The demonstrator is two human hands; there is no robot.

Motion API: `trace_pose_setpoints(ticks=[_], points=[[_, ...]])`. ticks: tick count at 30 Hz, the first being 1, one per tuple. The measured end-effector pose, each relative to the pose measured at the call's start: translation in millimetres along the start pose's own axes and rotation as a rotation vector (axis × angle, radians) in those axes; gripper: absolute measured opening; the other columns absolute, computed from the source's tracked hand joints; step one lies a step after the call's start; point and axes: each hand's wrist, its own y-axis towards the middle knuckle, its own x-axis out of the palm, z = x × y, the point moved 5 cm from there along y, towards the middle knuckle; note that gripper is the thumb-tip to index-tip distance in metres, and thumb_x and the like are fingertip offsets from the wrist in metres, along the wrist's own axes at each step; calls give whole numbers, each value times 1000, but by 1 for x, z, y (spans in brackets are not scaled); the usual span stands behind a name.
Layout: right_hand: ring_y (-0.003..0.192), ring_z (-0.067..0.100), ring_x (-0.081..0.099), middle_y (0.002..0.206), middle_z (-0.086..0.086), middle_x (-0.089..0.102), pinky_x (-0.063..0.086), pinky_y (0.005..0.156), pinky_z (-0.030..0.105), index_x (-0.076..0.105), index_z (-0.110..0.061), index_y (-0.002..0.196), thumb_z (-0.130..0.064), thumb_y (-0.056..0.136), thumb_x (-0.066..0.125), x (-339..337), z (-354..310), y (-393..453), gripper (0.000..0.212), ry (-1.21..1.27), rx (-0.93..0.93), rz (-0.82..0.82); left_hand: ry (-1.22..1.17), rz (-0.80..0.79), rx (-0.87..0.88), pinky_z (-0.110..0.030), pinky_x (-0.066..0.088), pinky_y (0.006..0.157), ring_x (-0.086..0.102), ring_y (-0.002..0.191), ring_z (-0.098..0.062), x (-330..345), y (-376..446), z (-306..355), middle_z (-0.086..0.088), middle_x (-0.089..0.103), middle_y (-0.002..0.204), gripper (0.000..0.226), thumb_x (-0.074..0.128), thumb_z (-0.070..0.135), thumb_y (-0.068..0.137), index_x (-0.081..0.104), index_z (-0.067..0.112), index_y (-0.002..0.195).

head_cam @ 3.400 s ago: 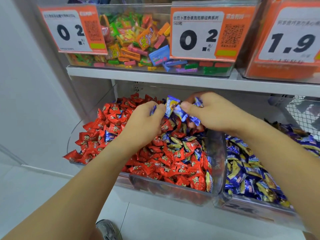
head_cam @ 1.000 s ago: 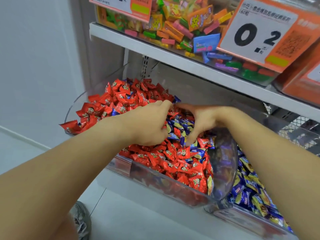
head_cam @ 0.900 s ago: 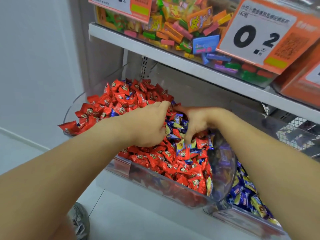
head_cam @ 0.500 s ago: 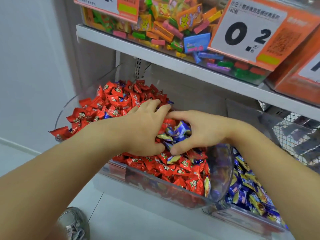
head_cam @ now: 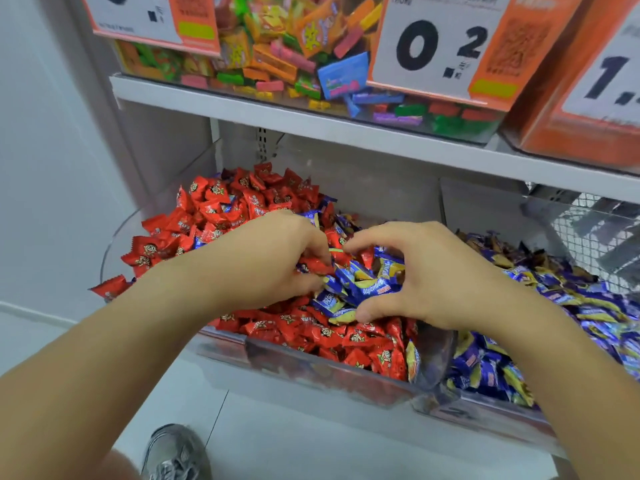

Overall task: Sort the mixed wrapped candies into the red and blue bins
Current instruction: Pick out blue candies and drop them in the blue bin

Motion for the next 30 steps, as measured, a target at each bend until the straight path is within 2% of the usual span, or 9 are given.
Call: trace_pose_setpoints(ticks=[6, 9, 12, 17, 20, 23, 26, 28, 30], points=[[103, -3, 58, 122, -21, 53, 46, 97, 29, 70, -47, 101, -40, 75, 85, 1, 5, 4, 31, 77, -57, 78, -33, 96, -83, -32, 49, 73, 61, 78, -10, -16, -7, -10, 8, 67, 83, 23, 62, 45, 89, 70, 24, 93], [101, -4, 59, 113, -20, 59, 46, 91, 23, 70, -42, 108, -34, 78, 84, -2, 6, 3, 35, 117, -75, 121, -35, 118, -135, -28, 47, 85, 60, 97, -10, -19, -11, -15, 9, 66, 107, 28, 59, 35, 92, 63, 30, 119], [102, -3, 61, 106, -21, 63, 44, 88, 16, 67, -42, 113, -28, 77, 85, -9, 7, 0, 43, 170, -78, 171, 49, 161, -83, -44, 41, 102, 46, 118, -18, -17, -9, -6, 4, 54, 127, 47, 66, 35, 85, 55, 30, 131], [117, -11, 53, 123, -28, 61, 39, 102, 14, 70, -40, 110, -20, 80, 83, -9, 8, -3, 39, 178, -82, 149, 90, 139, 59, -37, 42, 94, 41, 104, -14, -7, -7, 24, 8, 53, 115, 43, 74, 43, 78, 62, 32, 118], [121, -10, 53, 126, -30, 60, 39, 107, 24, 69, -42, 105, -19, 83, 79, -11, 10, -5, 33, 182, -56, 153, 86, 25, 59, -35, 42, 91, 44, 101, -11, -1, -6, 23, 14, 56, 107, 43, 75, 51, 76, 61, 35, 113], [86, -2, 65, 99, -30, 65, 46, 82, 23, 67, -42, 95, -23, 92, 69, -12, 12, -6, 19, 172, -17, 183, 158, -147, 5, -32, 38, 95, 42, 113, -9, 9, -7, 17, 18, 54, 118, 61, 73, 63, 72, 55, 38, 125], [52, 4, 56, 74, -38, 59, 38, 55, 13, 64, -36, 98, -23, 100, 55, -10, 10, -6, 15, 200, -1, 129, 177, -138, -27, -33, 35, 98, 42, 116, -9, 7, -5, 11, 17, 55, 122, 55, 73, 59, 76, 57, 38, 124], [51, 1, 52, 67, -37, 57, 37, 53, 13, 62, -31, 103, -23, 103, 49, -7, 8, -5, 16, 171, 16, 86, 169, -91, -32, -34, 36, 97, 45, 114, -10, 3, -4, 6, 15, 59, 118, 39, 71, 55, 80, 63, 39, 115], [59, 0, 55, 77, -22, 66, 39, 57, 14, 63, -30, 106, -29, 103, 48, -4, 2, -1, 15, 110, 12, 63, 150, -42, -16, -37, 38, 98, 48, 111, -11, 0, -3, 4, 15, 62, 112, 24, 67, 51, 86, 67, 38, 106]])
